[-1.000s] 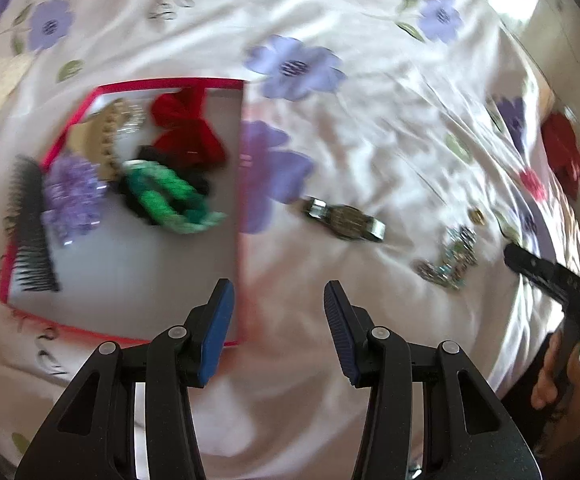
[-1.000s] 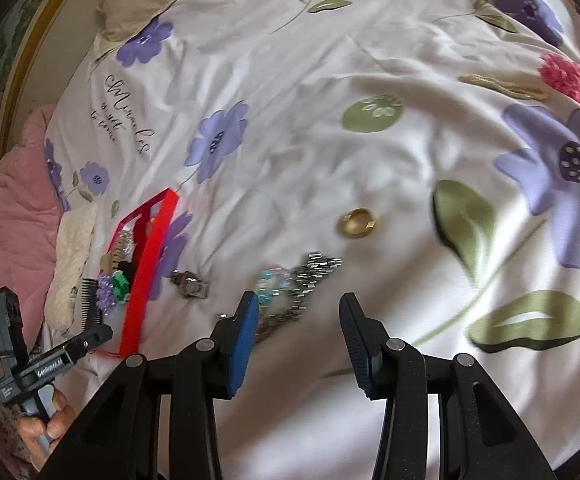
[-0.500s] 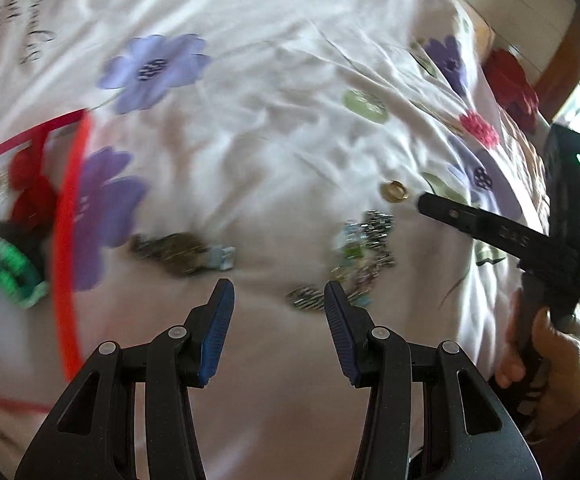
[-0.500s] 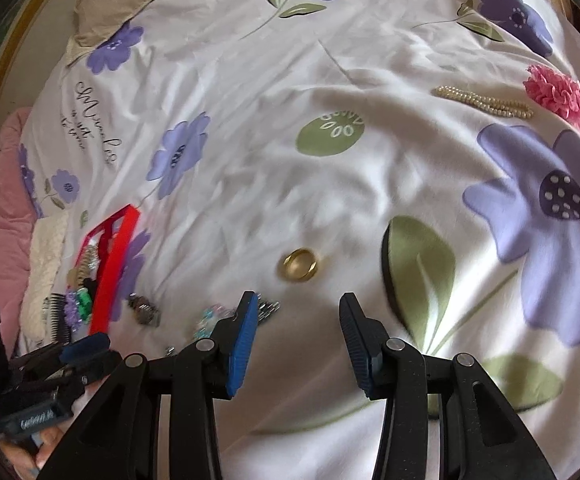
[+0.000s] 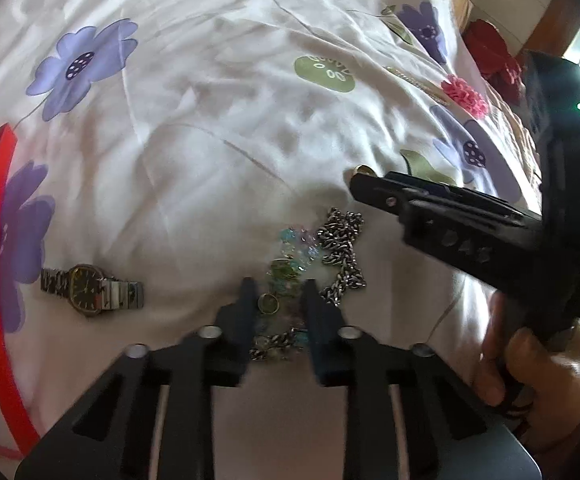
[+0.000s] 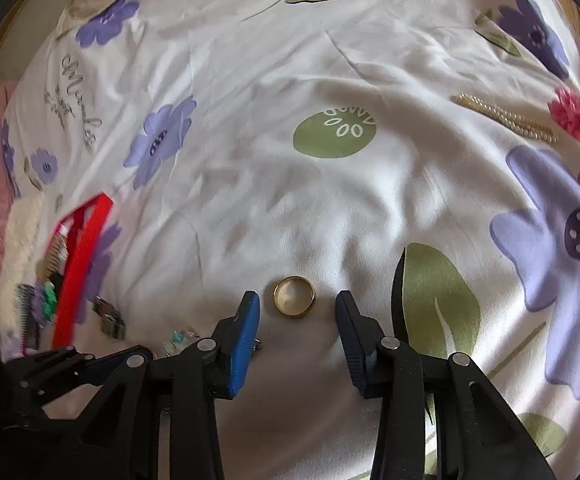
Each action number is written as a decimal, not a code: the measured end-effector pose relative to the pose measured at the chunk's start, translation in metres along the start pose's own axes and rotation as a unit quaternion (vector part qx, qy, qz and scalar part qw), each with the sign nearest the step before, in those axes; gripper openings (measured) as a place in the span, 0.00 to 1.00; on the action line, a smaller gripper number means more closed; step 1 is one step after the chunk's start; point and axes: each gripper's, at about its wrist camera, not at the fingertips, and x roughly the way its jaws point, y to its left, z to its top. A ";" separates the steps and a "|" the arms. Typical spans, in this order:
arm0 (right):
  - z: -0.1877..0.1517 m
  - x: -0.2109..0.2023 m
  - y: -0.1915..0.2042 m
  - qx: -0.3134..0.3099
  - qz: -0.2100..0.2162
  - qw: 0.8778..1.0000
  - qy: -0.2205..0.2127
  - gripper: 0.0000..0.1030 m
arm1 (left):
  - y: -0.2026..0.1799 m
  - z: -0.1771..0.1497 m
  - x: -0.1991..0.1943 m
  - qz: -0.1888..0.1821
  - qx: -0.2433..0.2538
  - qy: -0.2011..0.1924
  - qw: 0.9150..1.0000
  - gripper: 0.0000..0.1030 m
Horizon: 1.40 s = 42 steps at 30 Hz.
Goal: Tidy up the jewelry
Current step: 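Grasp the beaded bracelet with the left tool while the right tool grasps the gold ring, then carry the bracelet and gold ring into the box with both tools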
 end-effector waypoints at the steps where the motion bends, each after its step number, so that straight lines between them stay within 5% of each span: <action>1: 0.000 0.001 0.003 -0.011 -0.011 1.000 0.000 0.32 | 0.000 0.000 0.000 -0.004 0.001 -0.001 1.000 0.13; 3: 0.000 0.003 0.006 -0.022 -0.025 0.999 -0.002 0.22 | 0.000 -0.001 -0.002 -0.007 0.001 -0.004 1.000 0.13; 5: 0.000 0.002 0.006 -0.023 -0.025 0.999 -0.005 0.22 | 0.003 -0.002 -0.006 -0.012 -0.002 -0.008 1.000 0.07; 19: -0.003 -0.028 0.022 0.004 0.076 0.997 -0.021 0.22 | 0.033 -0.016 -0.062 -0.018 -0.039 -0.058 0.997 0.07; 42: -0.031 -0.035 0.142 -0.081 0.191 0.978 0.013 0.22 | 0.116 -0.072 -0.162 0.025 -0.141 -0.138 0.980 0.07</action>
